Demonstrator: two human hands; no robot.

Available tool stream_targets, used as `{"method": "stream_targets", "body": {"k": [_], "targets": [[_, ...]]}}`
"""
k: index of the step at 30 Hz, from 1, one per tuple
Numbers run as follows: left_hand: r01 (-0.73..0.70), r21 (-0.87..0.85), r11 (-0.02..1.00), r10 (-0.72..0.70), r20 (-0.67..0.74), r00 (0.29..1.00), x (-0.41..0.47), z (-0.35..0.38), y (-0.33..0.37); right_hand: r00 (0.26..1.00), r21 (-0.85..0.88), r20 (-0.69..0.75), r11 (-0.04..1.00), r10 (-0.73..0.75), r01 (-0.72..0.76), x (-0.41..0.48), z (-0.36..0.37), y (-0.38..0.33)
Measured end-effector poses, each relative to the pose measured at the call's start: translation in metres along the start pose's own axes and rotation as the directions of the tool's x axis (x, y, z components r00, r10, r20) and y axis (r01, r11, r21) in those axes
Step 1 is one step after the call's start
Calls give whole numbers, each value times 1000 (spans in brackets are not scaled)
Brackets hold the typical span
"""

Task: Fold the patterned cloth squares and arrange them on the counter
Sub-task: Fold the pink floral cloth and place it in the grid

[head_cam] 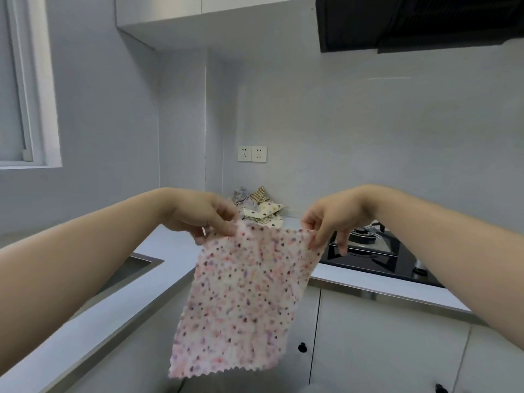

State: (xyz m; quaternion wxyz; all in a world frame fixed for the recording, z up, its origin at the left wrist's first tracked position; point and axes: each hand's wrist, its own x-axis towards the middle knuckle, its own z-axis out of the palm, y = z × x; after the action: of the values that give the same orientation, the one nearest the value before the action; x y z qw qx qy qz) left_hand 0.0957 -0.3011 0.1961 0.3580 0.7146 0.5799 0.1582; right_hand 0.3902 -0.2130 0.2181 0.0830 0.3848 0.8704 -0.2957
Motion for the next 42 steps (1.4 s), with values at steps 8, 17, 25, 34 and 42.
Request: {"method": "stream_targets", "body": {"k": [8,17,25,34,42], "targets": [[206,-189,960,-112,415,903,54,7,-74,922,386,376,920,-93,-65,70,-4,39],[162,461,872,244,-697,675,160,-40,-111,607,-98,-777,985,-166,144,190,-31,59],[49,538,841,431,-723,540,204,-25,-171,409,-339,-829,925,-381,174,248,-2,100],[18,406,914,235,-564,792,195,3,-203,787,-144,-597,986,-154,83,259,33,132],[122,290,949,84,-609,789,237,-30,-201,740,92,-672,993,11,69,302,6,139]]}}
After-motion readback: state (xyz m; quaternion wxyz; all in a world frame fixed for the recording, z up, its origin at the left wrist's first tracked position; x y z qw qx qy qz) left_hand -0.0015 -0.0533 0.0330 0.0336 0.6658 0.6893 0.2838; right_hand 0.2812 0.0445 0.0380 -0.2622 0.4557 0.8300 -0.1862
